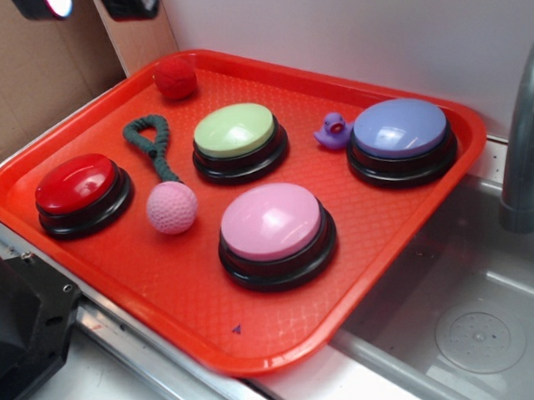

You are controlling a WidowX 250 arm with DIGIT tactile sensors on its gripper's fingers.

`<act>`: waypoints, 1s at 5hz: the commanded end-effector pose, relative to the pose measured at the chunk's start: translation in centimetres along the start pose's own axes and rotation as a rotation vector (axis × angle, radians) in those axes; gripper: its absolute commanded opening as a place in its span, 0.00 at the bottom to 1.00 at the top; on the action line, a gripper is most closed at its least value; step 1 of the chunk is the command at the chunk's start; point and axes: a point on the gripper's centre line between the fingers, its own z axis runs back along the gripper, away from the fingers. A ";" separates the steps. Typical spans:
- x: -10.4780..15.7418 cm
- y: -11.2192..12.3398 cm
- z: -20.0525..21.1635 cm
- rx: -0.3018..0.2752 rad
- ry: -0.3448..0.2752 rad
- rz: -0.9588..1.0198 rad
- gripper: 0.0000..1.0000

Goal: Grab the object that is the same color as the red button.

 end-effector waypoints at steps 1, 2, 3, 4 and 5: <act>3.9 -0.3 -3.4 0.068 -0.097 0.194 1.00; 5.8 1.2 -6.3 0.108 -0.103 0.298 1.00; 7.0 2.6 -8.2 0.120 -0.113 0.339 1.00; 8.3 4.0 -10.1 0.144 -0.119 0.365 1.00; 9.7 5.3 -12.0 0.134 -0.125 0.375 1.00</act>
